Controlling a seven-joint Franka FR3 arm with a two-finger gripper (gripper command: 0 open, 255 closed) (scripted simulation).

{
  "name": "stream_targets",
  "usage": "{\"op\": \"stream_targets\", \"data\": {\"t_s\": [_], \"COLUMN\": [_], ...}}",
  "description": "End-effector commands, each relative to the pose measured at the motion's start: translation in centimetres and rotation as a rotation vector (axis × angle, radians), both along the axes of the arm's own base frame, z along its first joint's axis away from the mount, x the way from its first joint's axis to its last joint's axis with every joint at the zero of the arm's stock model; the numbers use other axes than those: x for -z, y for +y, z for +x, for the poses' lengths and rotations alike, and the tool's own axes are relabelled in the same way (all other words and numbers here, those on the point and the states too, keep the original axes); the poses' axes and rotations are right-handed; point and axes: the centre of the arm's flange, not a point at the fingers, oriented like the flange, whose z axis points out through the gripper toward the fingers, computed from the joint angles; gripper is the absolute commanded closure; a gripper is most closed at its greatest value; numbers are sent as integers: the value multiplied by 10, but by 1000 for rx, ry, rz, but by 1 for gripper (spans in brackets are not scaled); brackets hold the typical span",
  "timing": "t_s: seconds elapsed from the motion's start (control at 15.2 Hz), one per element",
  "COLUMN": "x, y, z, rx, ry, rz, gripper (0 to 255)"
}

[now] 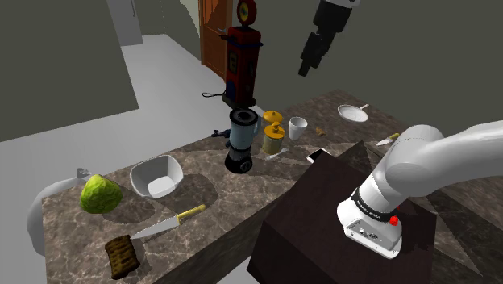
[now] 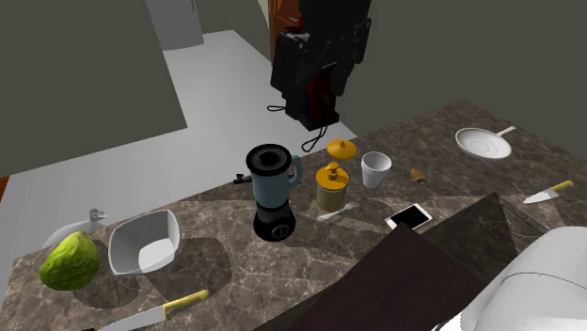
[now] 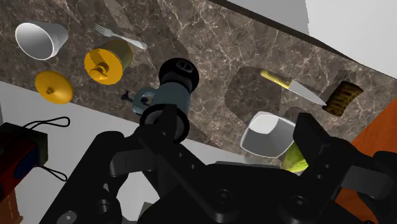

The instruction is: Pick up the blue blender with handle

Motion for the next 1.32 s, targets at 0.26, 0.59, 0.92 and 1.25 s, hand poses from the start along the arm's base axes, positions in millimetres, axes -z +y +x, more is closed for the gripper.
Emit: {"op": "stream_targets", "data": {"t_s": [0.26, 0.59, 0.92, 1.25], "x": [39, 88, 137, 185], "y": [-32, -68, -100, -127], "z": [18, 45, 78, 115], "rx": [-133, -300, -467, -634], "ry": [6, 13, 21, 28], "rz": [-10, -22, -34, -47], "gripper": [0, 0, 0, 0]}}
